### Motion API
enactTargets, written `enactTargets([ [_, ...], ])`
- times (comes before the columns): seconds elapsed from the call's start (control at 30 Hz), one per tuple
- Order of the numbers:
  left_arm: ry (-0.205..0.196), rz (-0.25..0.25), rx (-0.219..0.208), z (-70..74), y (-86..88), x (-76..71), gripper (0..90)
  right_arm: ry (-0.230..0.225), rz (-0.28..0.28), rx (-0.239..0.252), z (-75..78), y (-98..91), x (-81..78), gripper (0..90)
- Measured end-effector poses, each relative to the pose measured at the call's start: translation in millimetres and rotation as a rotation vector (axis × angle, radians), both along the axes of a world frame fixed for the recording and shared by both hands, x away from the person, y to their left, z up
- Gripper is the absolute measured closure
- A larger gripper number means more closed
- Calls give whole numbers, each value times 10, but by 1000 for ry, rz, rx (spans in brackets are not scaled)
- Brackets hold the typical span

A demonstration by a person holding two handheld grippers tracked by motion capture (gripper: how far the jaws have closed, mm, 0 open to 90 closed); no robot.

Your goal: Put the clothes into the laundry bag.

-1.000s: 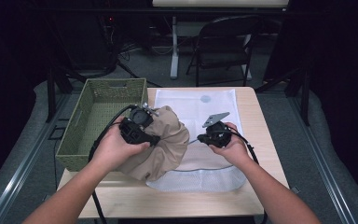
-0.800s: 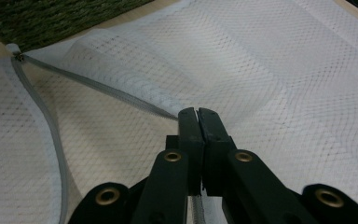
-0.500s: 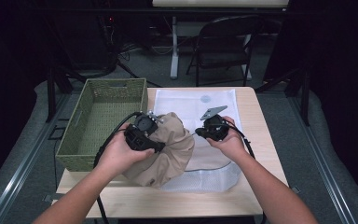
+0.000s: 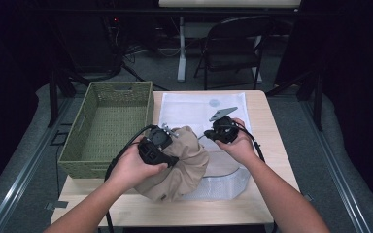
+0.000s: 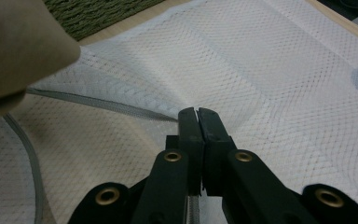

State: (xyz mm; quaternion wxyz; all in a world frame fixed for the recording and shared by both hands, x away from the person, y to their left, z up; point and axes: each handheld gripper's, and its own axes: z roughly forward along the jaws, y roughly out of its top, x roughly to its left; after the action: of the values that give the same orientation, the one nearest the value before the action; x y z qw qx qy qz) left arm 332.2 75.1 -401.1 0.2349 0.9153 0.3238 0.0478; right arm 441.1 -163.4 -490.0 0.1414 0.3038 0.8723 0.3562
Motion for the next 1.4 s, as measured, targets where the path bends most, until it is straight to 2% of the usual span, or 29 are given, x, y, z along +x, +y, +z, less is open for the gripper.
enactTargets([
  [0.33,16,-37,-6,-125,-154,-48,639,-2,-2,11,-1,16,9,888],
  [0.8,52,-66,-9,-404,-350,-47,639,-4,7,12,3,20,-5,888],
  [0.9,51,-64,6,-450,-379,-46,639,-8,12,9,6,19,-10,888],
  [1.07,48,-56,2,-532,-417,-37,639,-11,9,15,13,15,-19,888],
  [1.3,79,-58,3,-684,-477,-25,639,-22,21,8,40,22,-70,888],
  [1.4,93,-53,-1,-748,-497,-14,639,-28,28,22,54,33,-97,888],
])
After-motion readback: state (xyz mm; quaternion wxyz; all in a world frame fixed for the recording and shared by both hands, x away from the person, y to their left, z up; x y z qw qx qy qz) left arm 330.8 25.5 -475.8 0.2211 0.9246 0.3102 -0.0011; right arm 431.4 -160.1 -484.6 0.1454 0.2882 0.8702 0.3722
